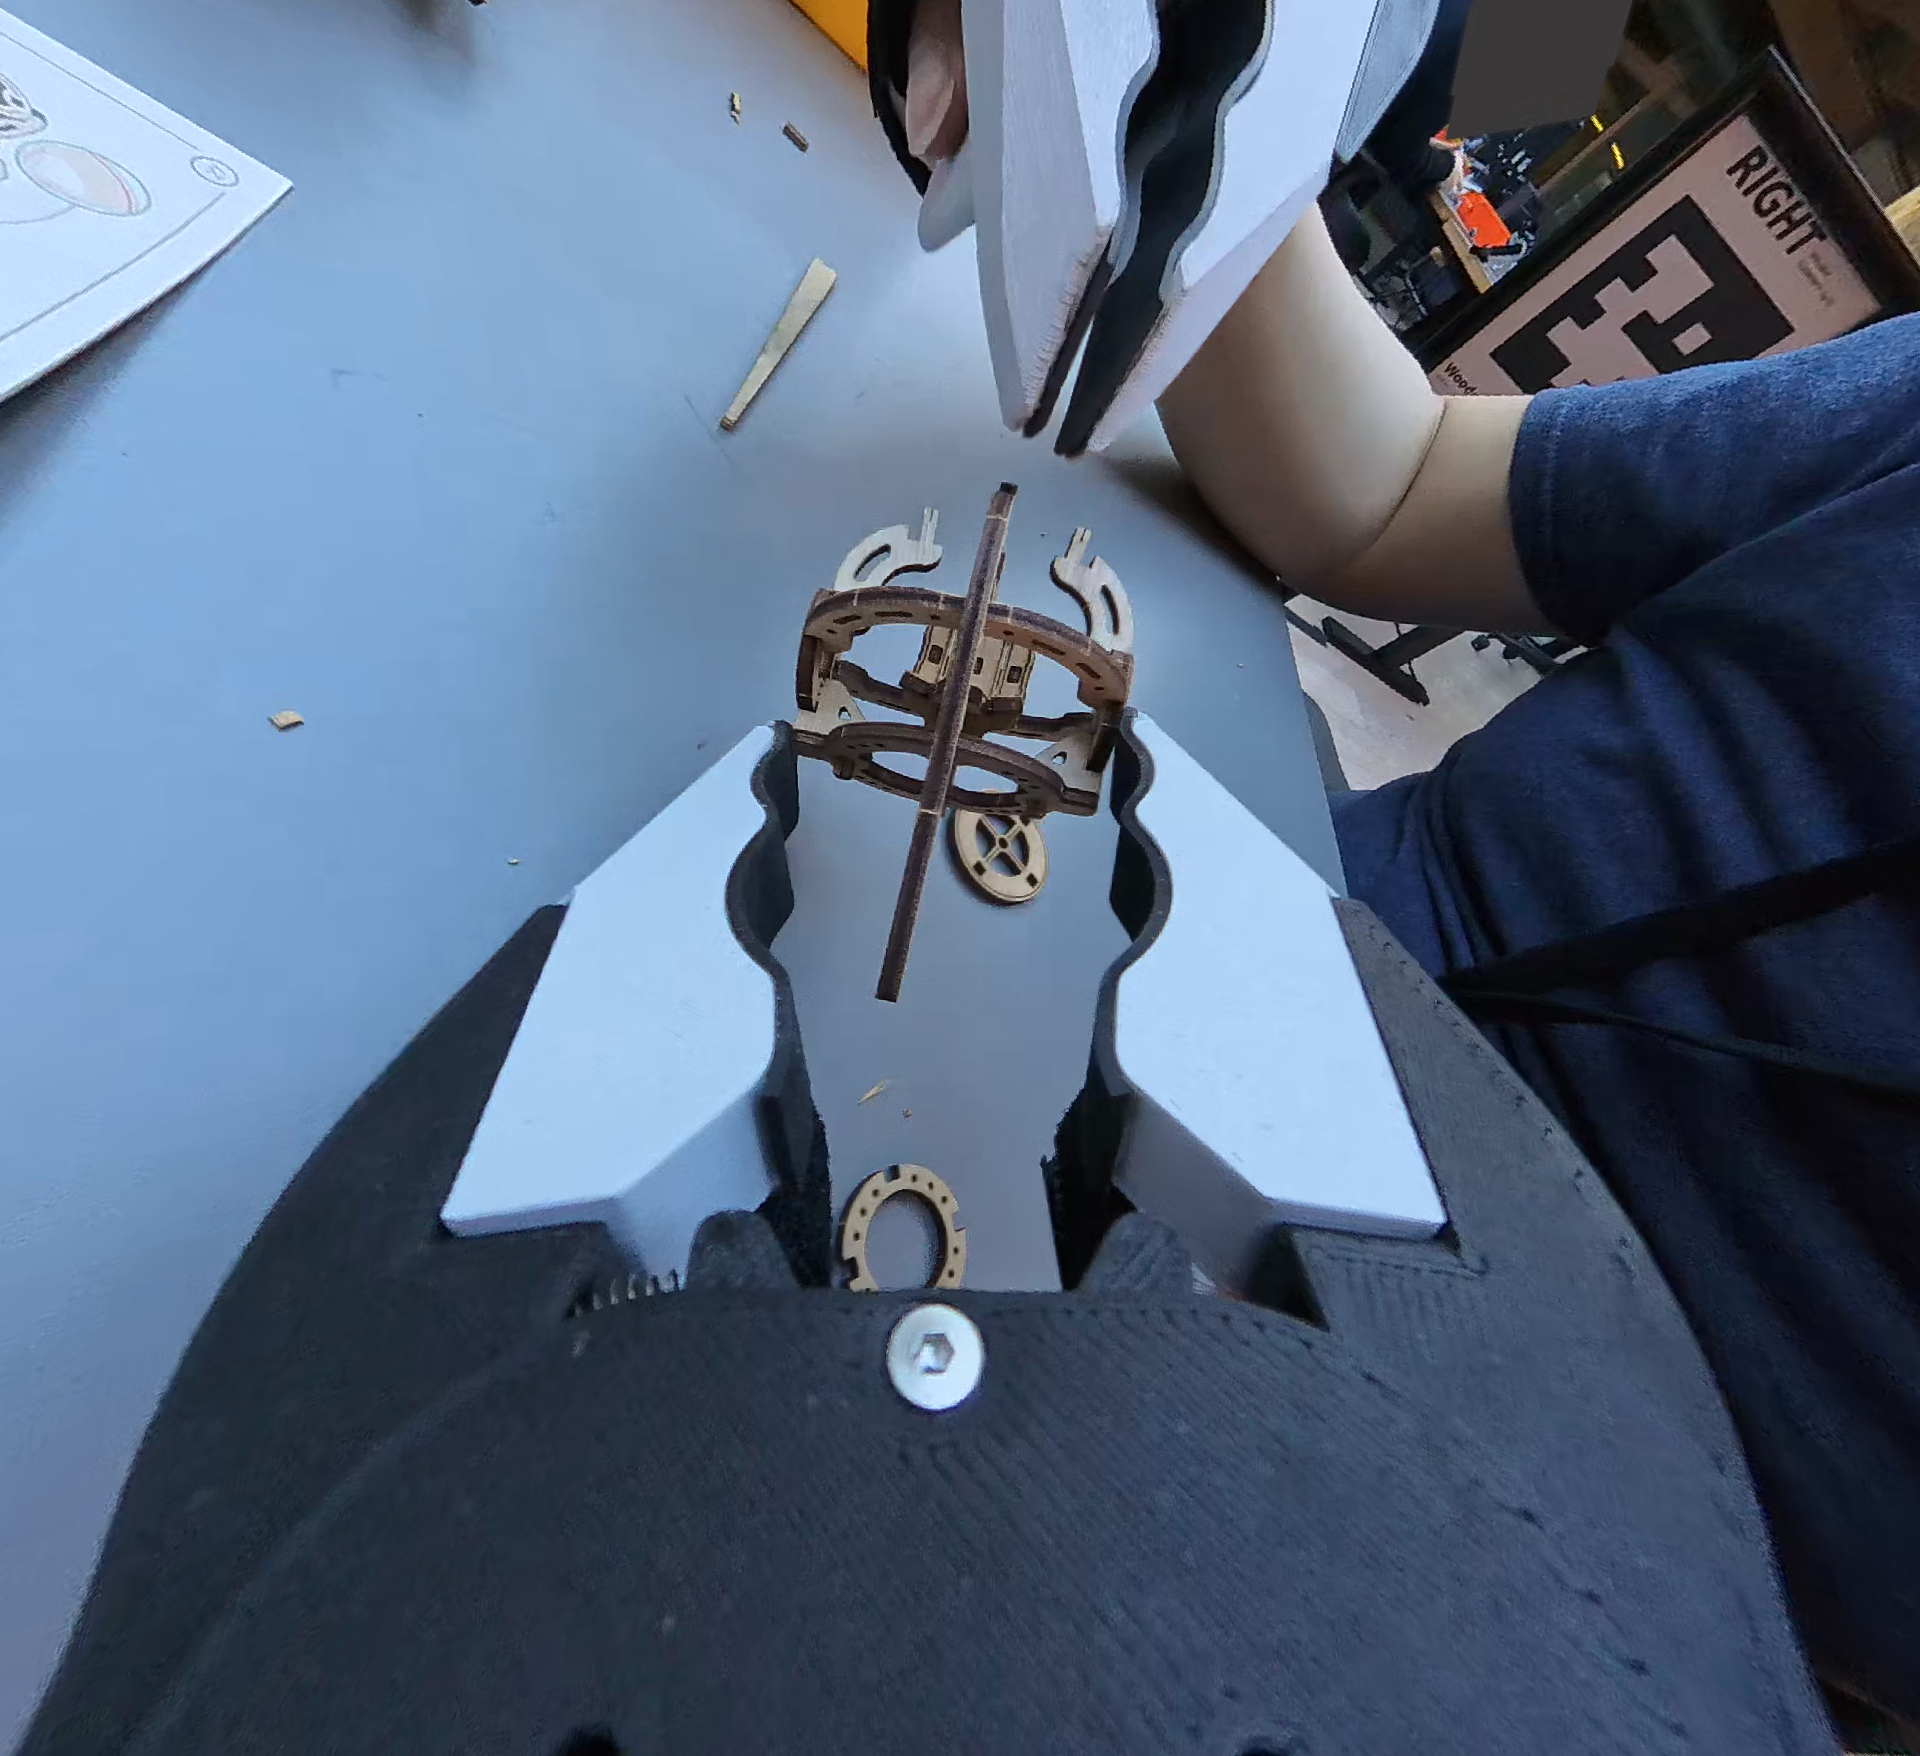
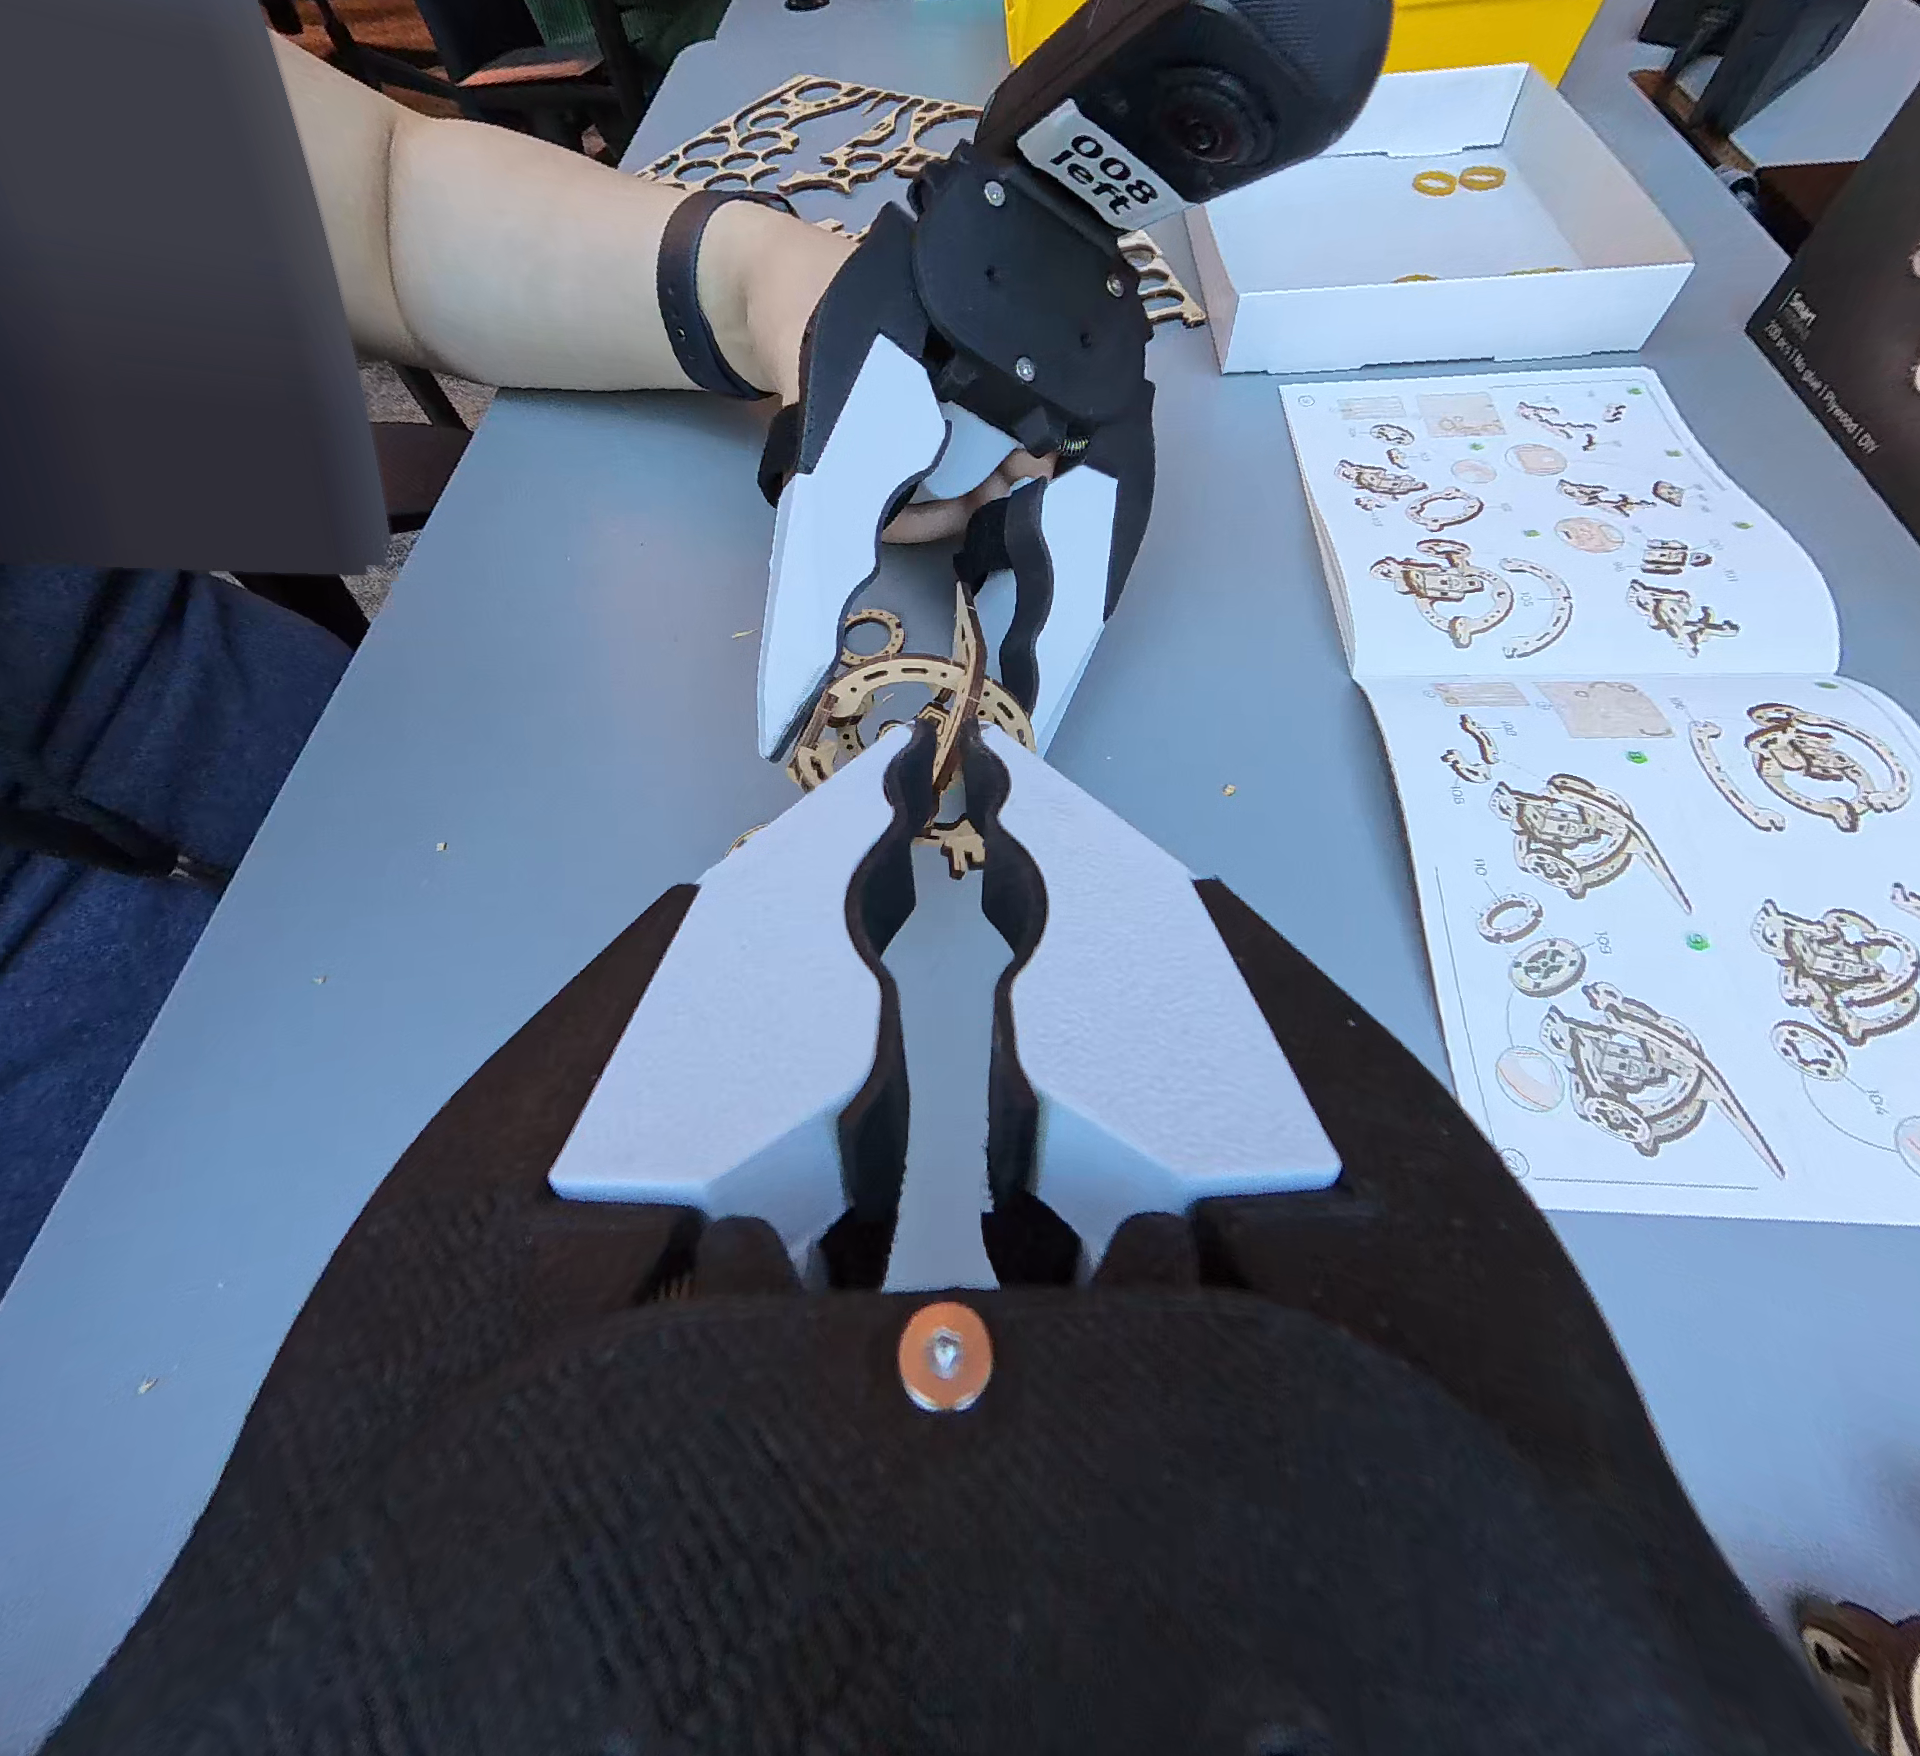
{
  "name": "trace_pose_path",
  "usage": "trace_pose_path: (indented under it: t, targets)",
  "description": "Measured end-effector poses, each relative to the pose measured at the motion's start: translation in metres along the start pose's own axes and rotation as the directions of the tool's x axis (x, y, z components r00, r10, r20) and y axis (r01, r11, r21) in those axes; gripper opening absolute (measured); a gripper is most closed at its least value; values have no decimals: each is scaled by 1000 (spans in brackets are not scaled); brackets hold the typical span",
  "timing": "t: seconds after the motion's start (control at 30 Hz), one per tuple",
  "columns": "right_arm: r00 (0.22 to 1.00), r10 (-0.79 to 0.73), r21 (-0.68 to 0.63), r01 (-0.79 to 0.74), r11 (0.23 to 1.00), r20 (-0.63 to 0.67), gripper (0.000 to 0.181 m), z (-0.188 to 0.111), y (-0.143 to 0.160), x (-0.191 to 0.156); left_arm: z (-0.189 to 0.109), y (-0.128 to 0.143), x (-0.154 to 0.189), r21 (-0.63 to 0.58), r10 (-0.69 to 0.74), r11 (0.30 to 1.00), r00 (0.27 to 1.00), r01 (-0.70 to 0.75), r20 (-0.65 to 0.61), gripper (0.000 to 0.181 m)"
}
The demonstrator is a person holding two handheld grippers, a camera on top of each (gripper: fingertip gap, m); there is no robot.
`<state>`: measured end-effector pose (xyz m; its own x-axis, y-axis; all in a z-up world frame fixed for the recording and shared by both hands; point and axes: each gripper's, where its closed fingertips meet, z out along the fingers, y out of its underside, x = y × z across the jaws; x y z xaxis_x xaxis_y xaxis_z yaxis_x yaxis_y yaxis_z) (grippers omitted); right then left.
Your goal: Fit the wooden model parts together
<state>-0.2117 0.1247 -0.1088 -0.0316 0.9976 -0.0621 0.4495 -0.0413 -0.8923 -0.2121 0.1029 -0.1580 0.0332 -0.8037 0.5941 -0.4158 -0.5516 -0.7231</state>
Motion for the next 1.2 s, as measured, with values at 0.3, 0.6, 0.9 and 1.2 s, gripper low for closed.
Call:
trace_pose_path:
  t: [0.3,0.6,0.9,1.2]
  targets:
    - [1000,11,1,-11,1000,-14,3,-1,2,4,-1,-5,6,46,-140,988,985,145,-104,60]
    - [999,38,1,-38,999,-19,5,3,3,7,0,-3,5,28,-24,999,999,25,-47,60]
    - [999,43,-4,-42,999,23,2,4,2,-1,0,-4,-3,16,99,995,993,-100,65,60]
    - [999,30,-21,-30,999,20,1,6,2,-3,1,-3,-4,-7,161,987,982,-161,102,60]
